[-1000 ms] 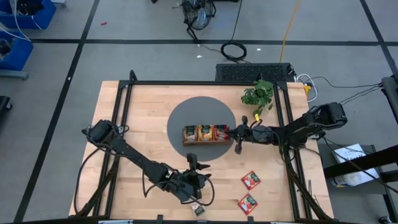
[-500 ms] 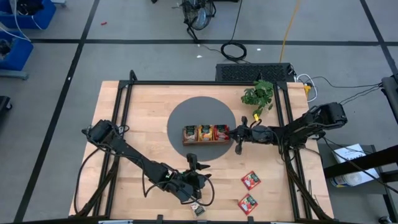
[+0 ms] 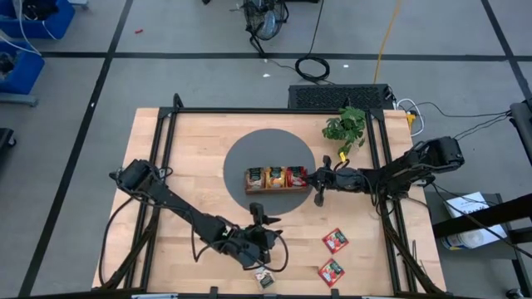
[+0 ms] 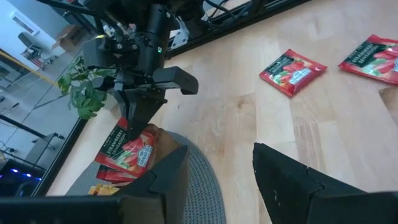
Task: Pick & Place Tea
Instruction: Put the red tea bag into the right section of the wooden organizer
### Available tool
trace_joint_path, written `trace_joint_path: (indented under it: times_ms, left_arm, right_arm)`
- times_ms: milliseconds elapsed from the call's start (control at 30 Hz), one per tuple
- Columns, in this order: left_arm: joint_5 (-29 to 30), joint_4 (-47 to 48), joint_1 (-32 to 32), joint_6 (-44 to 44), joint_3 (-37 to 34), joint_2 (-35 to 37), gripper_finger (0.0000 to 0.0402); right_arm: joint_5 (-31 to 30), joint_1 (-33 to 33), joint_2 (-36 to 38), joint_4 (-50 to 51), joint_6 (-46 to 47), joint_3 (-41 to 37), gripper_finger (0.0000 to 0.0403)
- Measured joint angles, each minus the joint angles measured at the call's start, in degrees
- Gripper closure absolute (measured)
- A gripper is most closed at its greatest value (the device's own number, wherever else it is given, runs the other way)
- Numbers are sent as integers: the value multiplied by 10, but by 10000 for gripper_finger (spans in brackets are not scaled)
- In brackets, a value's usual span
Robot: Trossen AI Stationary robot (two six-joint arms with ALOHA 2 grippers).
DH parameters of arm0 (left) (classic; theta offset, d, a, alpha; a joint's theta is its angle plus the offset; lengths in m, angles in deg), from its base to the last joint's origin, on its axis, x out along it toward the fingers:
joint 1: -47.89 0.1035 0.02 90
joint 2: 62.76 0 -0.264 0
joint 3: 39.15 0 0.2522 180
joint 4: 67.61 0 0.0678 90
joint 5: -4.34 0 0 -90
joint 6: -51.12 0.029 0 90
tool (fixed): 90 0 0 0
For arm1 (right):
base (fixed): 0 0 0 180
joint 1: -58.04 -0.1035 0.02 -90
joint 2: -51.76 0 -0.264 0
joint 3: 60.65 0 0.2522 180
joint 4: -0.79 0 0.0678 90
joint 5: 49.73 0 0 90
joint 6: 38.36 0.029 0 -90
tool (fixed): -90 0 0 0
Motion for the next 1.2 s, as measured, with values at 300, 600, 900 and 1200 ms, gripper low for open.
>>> trace_joint_path:
  times_ms: [300, 600, 900, 1200]
  left_arm:
    - [0, 4, 1, -5, 0, 0, 220]
    - [0, -8, 4, -12, 0, 0, 220]
    - [-14, 7, 10, -16, 0, 0, 220]
    - [-16, 5, 10, -16, 0, 0, 220]
  right_arm:
    - [28, 1, 0, 2, -8, 0, 403]
    - [103, 29, 0, 14, -13, 13, 403]
    - [102, 33, 0, 89, -11, 53, 402]
    - [30, 15, 2, 93, 14, 53, 326]
